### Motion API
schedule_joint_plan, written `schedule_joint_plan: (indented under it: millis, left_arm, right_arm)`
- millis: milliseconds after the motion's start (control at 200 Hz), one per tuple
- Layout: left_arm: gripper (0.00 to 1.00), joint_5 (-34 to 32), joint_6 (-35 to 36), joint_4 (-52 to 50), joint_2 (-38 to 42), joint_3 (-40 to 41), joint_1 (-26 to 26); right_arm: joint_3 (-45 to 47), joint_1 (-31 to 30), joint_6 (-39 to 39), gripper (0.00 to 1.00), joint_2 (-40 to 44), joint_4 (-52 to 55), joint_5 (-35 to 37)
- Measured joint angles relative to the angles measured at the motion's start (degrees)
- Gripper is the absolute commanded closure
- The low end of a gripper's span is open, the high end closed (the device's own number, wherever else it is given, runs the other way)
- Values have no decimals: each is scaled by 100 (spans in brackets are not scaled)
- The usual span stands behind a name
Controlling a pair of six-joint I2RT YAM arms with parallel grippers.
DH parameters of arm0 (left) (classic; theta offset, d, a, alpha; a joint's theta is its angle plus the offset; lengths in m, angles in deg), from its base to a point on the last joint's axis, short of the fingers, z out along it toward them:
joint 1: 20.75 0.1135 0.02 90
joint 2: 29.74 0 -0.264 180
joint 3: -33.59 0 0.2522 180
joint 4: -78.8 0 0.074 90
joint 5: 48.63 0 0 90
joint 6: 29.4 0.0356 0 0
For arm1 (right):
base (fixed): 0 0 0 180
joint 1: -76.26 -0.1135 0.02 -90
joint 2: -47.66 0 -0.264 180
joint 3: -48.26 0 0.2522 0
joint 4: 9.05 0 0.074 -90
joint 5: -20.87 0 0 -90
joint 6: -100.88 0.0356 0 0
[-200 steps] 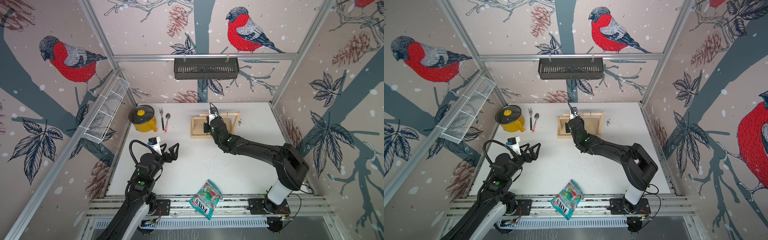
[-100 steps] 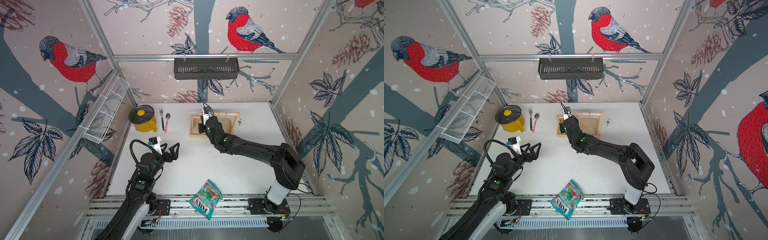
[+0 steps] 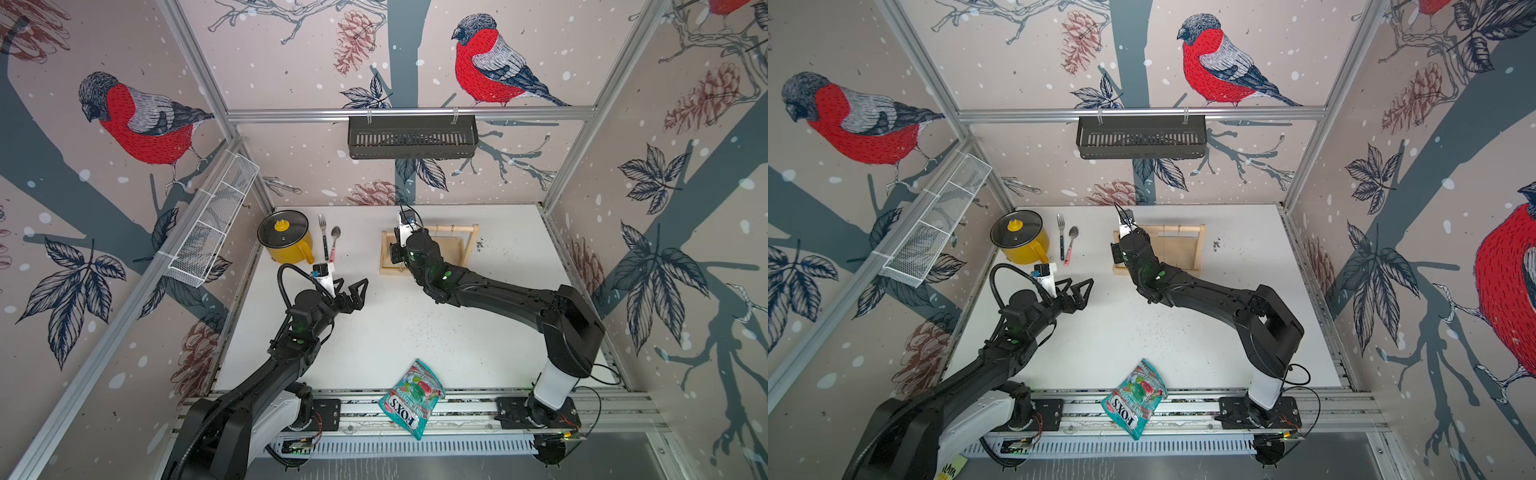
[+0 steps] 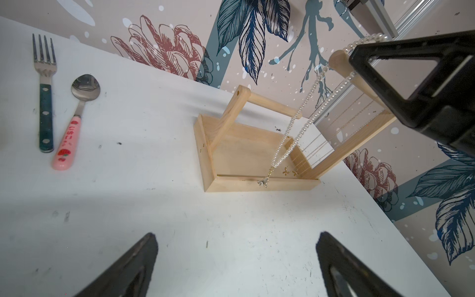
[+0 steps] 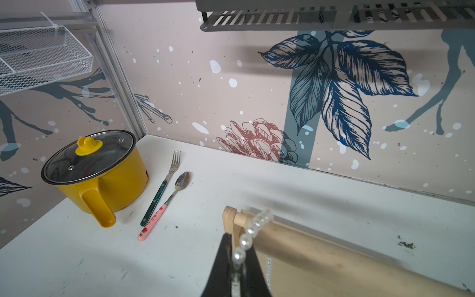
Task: Take the necklace off the jewelry display stand
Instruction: Take off the necklace from the stand.
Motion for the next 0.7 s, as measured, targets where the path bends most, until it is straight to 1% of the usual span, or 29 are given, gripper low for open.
schedule_joint_plan:
  millis: [185, 290, 370, 440, 590, 700]
  left_arm:
    - [4, 221, 463, 861, -1032, -337, -199]
    - [8, 378, 765, 1401, -1644, -468, -299]
    - [13, 570, 981, 1801, -2208, -632, -317]
    - [14, 787, 1154, 2129, -2710, -822, -328]
    - [16, 1143, 1305, 3005, -3563, -1021, -356]
    - [16, 1331, 1386, 3486, -3912, -1152, -498]
  right_arm:
    - [-186, -7, 2, 98, -85, 151, -63]
    - [-232, -7, 7, 99, -103, 195, -109]
    - [-245, -4, 9, 99, -103, 201, -138]
    - [-260, -7, 9, 99, -103, 223, -157]
    - [-286, -4, 9, 99, -52, 289, -214]
    - [-289, -2, 7, 99, 24, 289, -254]
